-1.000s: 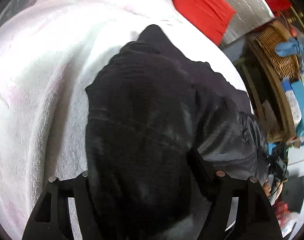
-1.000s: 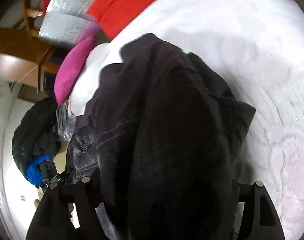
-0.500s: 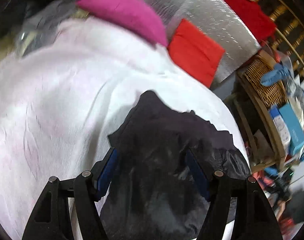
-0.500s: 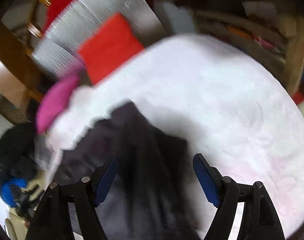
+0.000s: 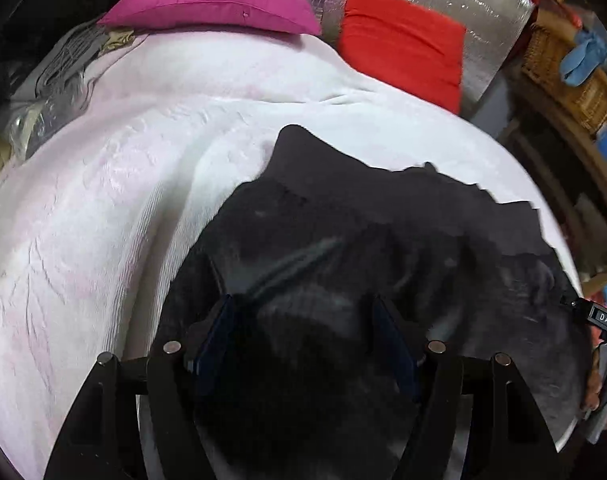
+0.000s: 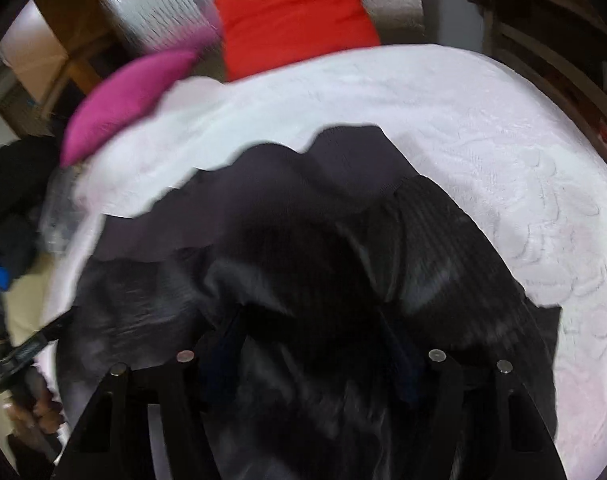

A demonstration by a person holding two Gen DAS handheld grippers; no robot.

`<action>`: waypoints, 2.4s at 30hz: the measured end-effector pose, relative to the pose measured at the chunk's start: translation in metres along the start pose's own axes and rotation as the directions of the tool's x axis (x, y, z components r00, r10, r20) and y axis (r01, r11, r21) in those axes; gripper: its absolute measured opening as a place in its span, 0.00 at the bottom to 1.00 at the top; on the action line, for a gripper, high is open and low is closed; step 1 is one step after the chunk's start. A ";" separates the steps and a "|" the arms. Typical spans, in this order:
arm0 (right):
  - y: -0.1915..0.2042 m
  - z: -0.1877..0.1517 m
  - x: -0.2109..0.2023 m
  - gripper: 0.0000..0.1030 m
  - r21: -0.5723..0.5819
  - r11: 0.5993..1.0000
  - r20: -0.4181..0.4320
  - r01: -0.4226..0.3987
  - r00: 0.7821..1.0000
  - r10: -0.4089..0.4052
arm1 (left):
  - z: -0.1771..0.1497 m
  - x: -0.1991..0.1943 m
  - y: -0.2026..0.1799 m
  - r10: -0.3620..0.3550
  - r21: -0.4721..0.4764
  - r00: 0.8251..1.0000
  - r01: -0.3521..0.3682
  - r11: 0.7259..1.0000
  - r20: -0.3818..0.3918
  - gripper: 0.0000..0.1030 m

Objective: Fold large clothes

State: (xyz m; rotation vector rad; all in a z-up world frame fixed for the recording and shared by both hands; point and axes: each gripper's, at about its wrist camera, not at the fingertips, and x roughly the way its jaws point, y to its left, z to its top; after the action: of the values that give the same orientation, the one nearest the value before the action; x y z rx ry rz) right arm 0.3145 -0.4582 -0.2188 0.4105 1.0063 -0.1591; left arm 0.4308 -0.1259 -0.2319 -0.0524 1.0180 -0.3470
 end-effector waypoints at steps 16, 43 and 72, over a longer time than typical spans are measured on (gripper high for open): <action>0.001 0.028 0.013 0.67 0.086 0.996 0.067 0.021 0.997 -0.027 | -0.008 0.001 -0.016 0.144 0.087 0.983 -0.154 0.984 0.114 0.70; 0.085 0.046 0.004 0.72 -0.019 1.000 0.096 -0.024 0.995 0.026 | -0.027 -0.051 -0.026 0.263 0.122 0.926 -0.304 0.945 0.271 0.70; 0.013 -0.100 -0.105 0.60 -0.008 0.999 0.173 0.046 0.984 -0.044 | -0.064 -0.100 0.024 0.269 0.030 0.952 -0.276 0.961 0.143 0.83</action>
State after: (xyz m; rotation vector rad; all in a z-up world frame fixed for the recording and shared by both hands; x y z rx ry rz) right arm 0.1842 -0.4114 -0.1731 0.3566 0.8457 -0.2255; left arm 0.3356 -0.0650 -0.1883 0.1074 0.8654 -0.1140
